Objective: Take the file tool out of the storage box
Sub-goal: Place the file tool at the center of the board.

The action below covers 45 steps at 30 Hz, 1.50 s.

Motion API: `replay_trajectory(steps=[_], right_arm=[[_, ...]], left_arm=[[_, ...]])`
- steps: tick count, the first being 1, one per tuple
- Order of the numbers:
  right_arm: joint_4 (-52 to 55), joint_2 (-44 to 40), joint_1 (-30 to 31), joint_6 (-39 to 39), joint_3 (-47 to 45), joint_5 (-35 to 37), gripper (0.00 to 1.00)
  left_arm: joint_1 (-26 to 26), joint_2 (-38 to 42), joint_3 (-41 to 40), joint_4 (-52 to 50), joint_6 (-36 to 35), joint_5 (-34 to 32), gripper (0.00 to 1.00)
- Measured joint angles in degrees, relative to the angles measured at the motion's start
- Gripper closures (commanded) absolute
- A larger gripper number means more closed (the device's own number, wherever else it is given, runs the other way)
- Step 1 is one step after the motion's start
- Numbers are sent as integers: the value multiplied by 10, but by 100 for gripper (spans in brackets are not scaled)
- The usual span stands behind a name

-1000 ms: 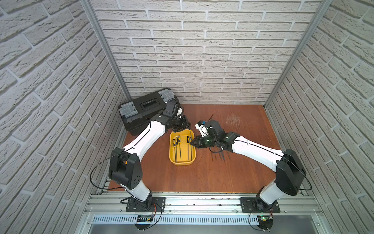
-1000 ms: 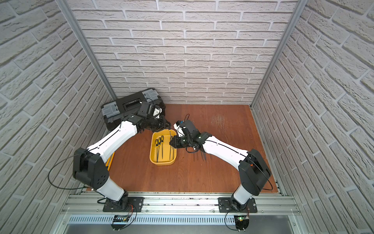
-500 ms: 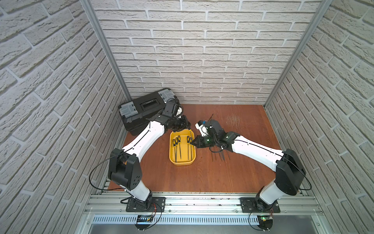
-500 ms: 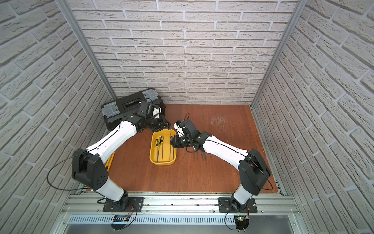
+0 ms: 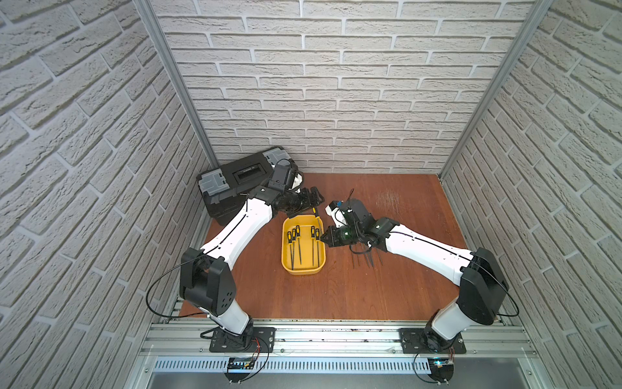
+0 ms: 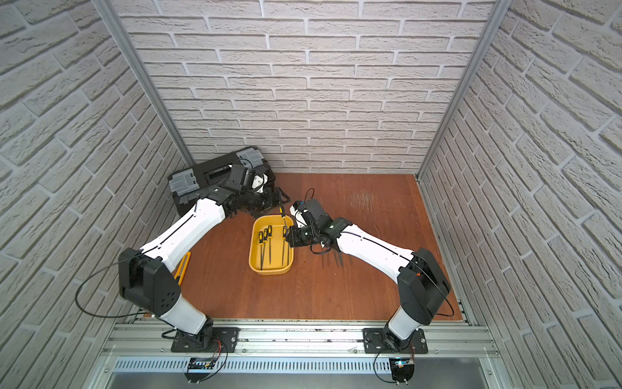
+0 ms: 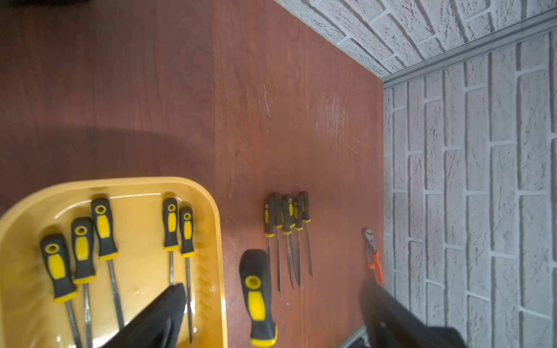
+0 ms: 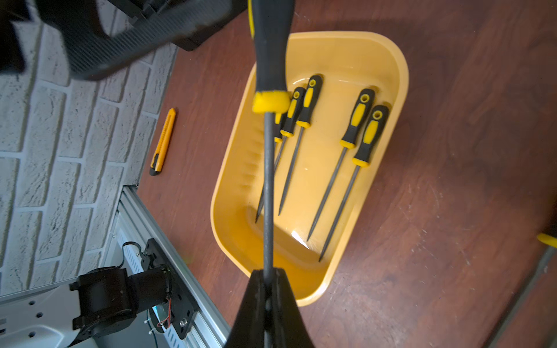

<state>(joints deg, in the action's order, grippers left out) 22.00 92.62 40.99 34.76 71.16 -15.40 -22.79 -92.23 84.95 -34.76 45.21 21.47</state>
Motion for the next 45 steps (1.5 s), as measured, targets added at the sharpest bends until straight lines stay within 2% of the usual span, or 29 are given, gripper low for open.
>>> replay_trajectory(steps=[10, 18, 28, 45], right_arm=[[121, -33, 0, 0, -4, 138, 97], [151, -29, 0, 35, -37, 203, 97], [150, 29, 0, 62, -38, 235, 97], [125, 113, 2, 93, -38, 249, 97]], left_arm=[[17, -3, 22, -65, -49, -26, 2], [18, -9, 22, -92, -68, -37, 2], [18, -10, 22, -123, -95, -50, 2], [18, -10, 22, -141, -110, -58, 1]])
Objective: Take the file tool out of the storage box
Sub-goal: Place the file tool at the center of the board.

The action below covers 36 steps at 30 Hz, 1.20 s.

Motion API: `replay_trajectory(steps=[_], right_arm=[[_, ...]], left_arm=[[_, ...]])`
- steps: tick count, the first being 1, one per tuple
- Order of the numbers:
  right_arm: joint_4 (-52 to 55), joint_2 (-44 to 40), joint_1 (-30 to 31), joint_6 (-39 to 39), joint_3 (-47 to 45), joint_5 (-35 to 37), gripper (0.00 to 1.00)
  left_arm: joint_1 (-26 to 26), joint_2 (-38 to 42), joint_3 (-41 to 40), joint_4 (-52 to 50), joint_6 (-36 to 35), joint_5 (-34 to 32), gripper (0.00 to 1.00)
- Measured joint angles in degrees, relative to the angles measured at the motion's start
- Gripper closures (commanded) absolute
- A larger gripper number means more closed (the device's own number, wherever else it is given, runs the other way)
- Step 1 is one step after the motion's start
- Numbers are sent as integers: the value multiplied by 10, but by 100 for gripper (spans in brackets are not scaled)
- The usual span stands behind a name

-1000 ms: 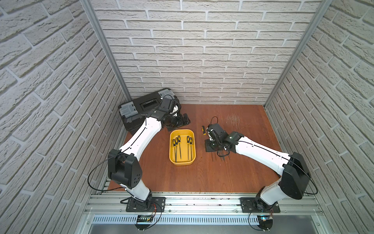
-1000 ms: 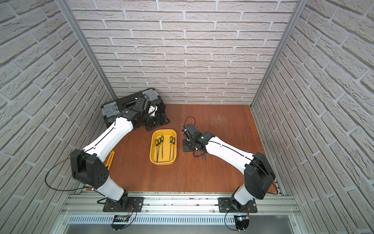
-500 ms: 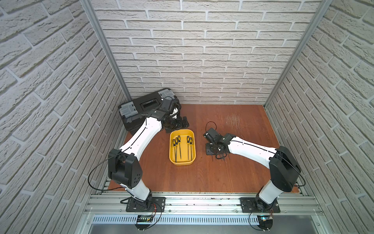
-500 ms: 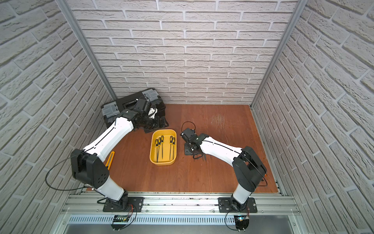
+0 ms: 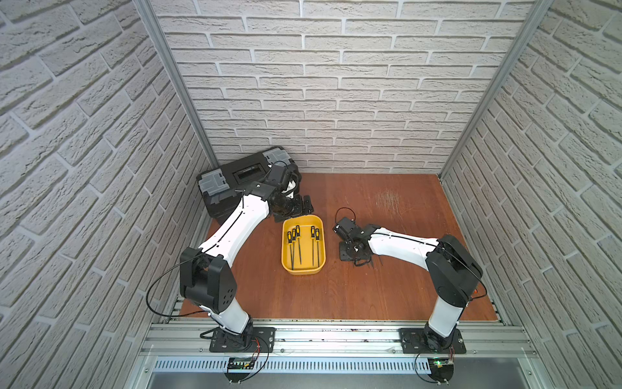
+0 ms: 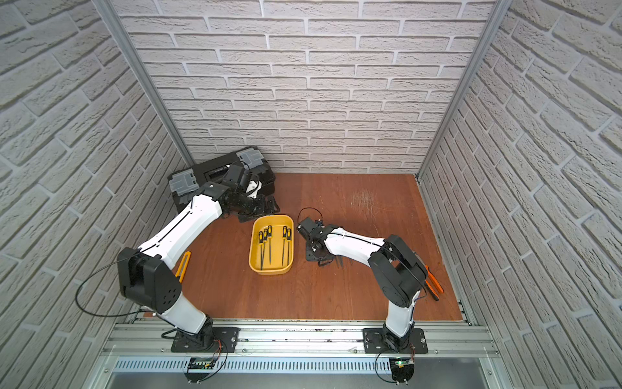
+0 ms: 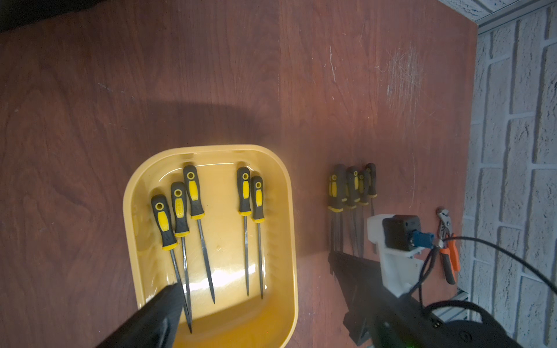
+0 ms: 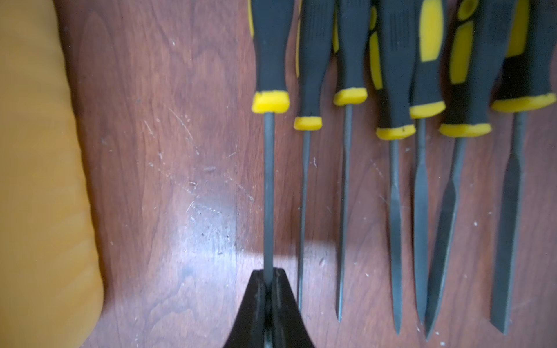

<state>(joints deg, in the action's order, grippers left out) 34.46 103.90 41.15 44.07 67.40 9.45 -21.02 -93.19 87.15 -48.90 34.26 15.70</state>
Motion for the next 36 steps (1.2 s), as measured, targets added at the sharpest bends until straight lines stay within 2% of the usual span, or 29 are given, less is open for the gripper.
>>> replay_trajectory(steps=[21, 30, 36], right_arm=[[-13, 25, 8, 16, -4, 8, 97], [-17, 25, 10, 21, -12, 15, 86], [-19, 25, 12, 23, -13, 17, 84]], left_arm=[[-7, 0, -2, 0, 0, 0, 2], [-8, 0, -2, 0, 0, 0, 2], [-9, 0, -2, 0, 0, 0, 1]])
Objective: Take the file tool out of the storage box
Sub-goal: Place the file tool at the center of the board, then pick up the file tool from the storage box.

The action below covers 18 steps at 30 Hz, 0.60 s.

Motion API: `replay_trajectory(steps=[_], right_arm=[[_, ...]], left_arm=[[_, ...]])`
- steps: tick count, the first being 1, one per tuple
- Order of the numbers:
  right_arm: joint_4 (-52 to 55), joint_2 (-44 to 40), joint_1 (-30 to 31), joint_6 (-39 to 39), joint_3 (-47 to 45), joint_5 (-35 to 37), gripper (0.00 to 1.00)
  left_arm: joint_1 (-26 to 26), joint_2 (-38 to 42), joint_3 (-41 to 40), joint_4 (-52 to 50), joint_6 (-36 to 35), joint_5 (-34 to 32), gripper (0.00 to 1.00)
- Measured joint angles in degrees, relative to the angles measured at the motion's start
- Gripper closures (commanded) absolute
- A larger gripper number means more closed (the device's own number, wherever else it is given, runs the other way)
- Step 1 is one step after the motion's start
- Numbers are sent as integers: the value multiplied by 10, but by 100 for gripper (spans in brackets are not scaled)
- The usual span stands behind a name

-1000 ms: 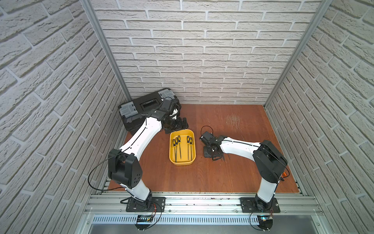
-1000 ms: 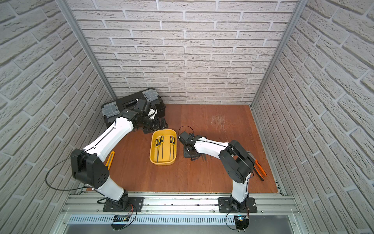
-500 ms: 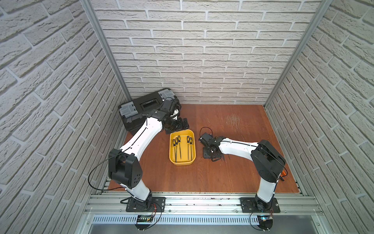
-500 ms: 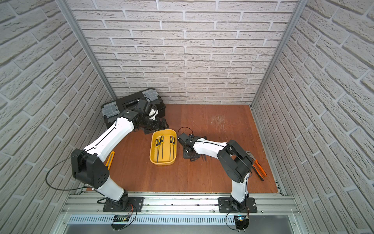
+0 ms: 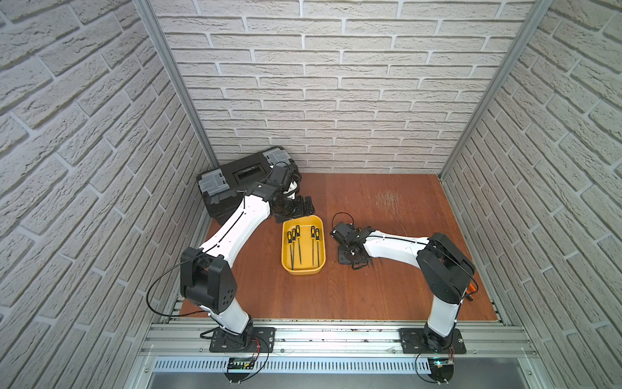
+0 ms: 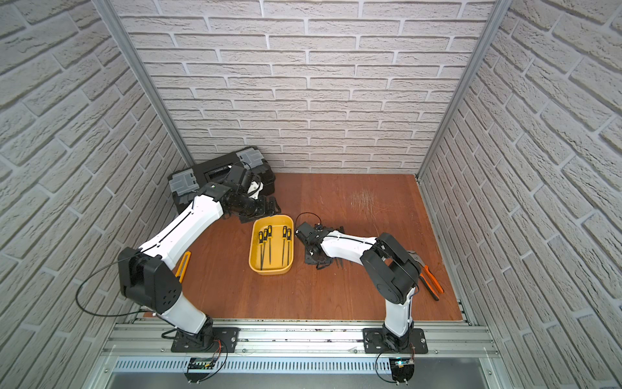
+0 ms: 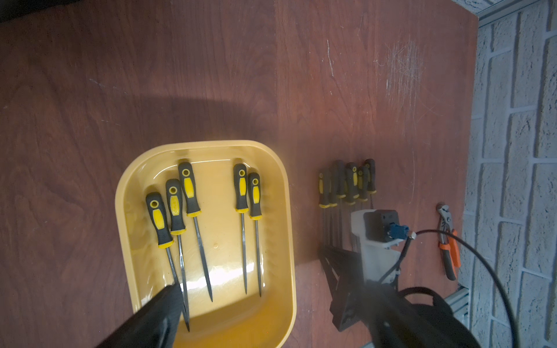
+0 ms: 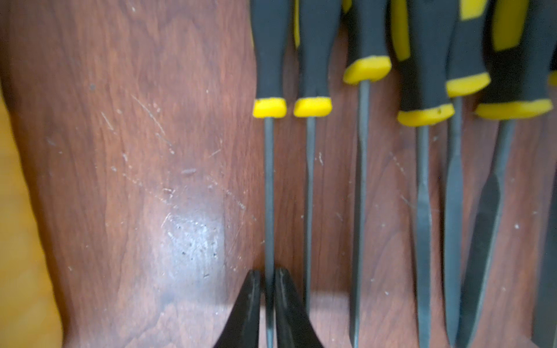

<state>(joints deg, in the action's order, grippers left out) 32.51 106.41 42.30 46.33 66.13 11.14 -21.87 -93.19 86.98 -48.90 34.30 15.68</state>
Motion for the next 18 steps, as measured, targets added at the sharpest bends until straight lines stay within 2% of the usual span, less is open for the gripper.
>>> replay_trajectory(steps=[10, 15, 18], right_arm=[[5, -9, 2, -8, -2, 9, 68], [23, -74, 2, -32, -9, 18, 63], [31, -128, 2, -47, -10, 20, 54]], left_arm=[[-3, -12, 0, -2, -1, -3, 1], [-13, -34, 0, -9, -7, -14, 4], [-21, -53, 1, -10, -12, -26, 12]])
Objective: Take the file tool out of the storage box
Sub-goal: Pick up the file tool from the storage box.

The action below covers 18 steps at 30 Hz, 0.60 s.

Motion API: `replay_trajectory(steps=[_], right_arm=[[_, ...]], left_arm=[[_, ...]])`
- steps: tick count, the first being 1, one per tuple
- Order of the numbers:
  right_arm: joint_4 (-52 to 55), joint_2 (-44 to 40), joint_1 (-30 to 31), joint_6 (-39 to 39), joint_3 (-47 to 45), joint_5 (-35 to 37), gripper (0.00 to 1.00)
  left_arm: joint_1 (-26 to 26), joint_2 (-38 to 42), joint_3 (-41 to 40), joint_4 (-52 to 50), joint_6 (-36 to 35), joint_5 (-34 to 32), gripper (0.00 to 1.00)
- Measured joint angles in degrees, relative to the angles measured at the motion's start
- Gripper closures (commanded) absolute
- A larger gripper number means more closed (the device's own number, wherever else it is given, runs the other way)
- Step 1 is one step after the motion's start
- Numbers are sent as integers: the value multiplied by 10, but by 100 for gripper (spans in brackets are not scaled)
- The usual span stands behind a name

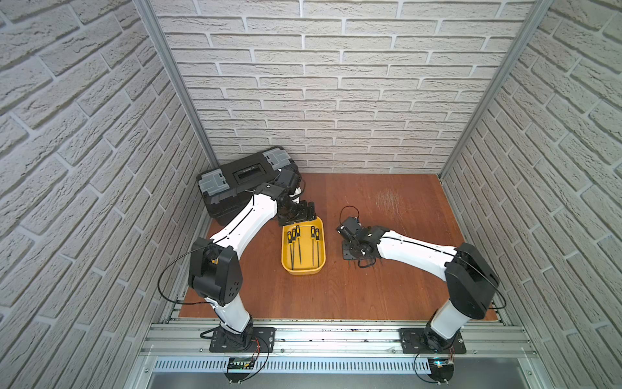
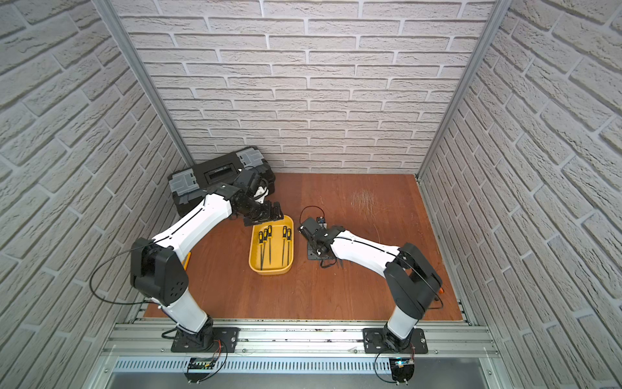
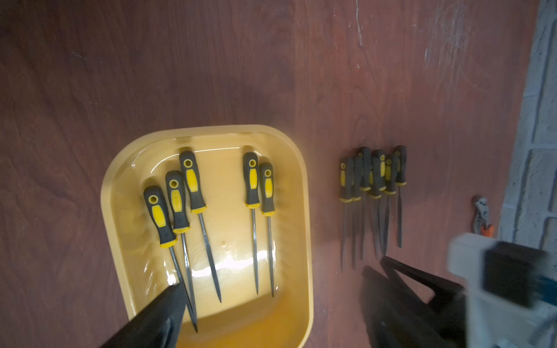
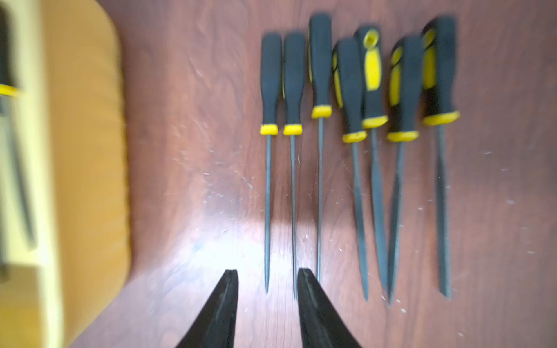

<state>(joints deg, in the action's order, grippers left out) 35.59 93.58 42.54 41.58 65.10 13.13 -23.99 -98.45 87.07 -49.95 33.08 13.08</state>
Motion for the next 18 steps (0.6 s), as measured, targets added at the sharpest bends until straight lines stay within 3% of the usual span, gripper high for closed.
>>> replay_trajectory(steps=[10, 15, 18], right_arm=[[4, -129, 0, -53, -19, -56, 12], [6, -169, -2, -67, -17, -77, 6], [7, -181, -3, -70, -17, -82, 5]], left_arm=[[-36, -81, 27, -14, -9, -63, 37], [-45, -113, 40, -11, -10, -85, 51], [-47, -136, 46, -7, -9, -95, 53]])
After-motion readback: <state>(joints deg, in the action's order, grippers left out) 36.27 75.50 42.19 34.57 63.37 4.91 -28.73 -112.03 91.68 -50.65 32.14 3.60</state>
